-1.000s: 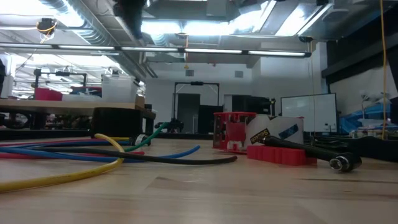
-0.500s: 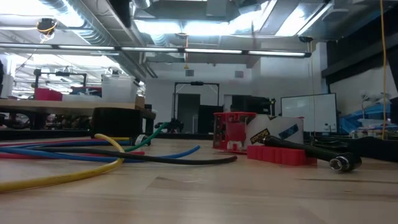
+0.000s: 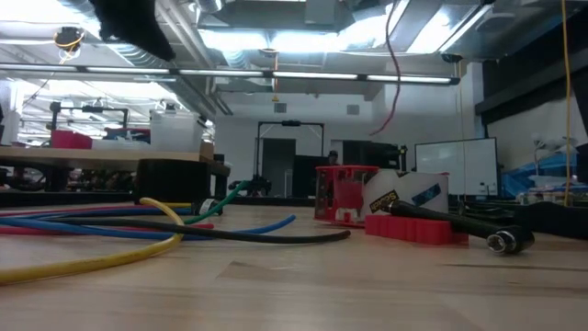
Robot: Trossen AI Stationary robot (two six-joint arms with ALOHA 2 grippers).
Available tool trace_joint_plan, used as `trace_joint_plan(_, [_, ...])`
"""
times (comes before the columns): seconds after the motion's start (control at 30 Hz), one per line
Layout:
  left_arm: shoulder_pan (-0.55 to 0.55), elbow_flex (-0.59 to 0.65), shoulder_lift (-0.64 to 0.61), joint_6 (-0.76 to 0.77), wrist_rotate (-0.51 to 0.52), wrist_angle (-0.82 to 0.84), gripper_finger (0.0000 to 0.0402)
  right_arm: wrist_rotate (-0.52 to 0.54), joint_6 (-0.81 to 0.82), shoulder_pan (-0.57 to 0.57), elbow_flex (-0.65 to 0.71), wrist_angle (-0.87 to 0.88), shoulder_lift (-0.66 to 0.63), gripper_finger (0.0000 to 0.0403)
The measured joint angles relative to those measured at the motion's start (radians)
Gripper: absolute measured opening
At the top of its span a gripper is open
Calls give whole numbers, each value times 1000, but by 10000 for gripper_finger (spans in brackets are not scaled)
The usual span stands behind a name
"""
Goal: Coil cords
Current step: Coil the red wire onto the spool
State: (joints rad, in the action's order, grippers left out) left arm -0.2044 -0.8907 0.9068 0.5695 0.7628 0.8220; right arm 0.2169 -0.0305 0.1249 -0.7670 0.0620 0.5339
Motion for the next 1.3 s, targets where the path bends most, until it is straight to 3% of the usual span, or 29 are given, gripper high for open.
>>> trace_joint_plan(0.13, [19,237,-27,-100,-111,-499,19,0,24,0,0,-4,13,3])
trace_joint_plan(0.23, [39,378,25,-123,-152,-937,19,-21,49,0,0,-11,33,3])
trace_joint_plan(0.33, [66,450,121,-135,-213,-1278,19,-50,59,0,0,-31,76,3])
trace_joint_plan(0.43, [80,451,234,-194,-300,-1466,20,-88,72,0,0,-79,136,3])
trace_joint_plan(0.6, [83,379,422,-309,-317,-1569,20,-108,72,0,2,-193,235,3])
trace_joint_plan(0.87, [127,240,642,-271,-315,-1565,20,-165,92,0,2,-252,335,3])
trace_joint_plan(1.3, [181,154,697,-302,-312,-1562,27,-184,107,0,1,-252,341,3])
